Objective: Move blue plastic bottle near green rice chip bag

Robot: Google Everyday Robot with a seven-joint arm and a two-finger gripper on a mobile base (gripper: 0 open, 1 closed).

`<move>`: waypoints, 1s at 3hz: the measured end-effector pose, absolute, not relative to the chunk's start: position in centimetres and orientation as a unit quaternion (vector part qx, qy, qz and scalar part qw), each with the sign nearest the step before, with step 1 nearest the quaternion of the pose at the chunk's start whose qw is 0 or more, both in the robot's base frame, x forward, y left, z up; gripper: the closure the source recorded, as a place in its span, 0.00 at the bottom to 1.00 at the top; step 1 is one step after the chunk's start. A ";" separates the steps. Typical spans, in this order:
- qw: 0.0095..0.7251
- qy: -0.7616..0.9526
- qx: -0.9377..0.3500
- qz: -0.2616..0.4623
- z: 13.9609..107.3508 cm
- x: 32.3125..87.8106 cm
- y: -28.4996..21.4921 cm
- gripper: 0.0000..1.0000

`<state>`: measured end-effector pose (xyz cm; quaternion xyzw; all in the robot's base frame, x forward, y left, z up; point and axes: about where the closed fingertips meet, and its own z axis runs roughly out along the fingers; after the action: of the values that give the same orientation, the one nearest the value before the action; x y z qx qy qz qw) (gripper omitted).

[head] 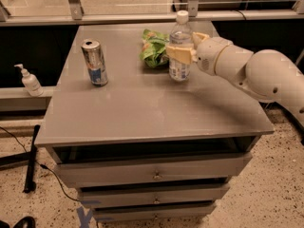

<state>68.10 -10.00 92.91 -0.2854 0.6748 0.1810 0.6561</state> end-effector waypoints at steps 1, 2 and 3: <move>0.651 0.671 -0.301 0.188 92.8 68.3 -9.4 0.59; 0.651 0.671 -0.301 0.188 92.9 68.3 -9.4 0.36; 0.648 0.669 -0.313 0.188 92.8 68.5 -9.2 0.13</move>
Offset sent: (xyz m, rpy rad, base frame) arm 0.0062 0.0084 -0.0021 -0.0428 0.0011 0.0764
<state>68.53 -9.22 92.83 -0.3125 0.6690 0.1879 0.6476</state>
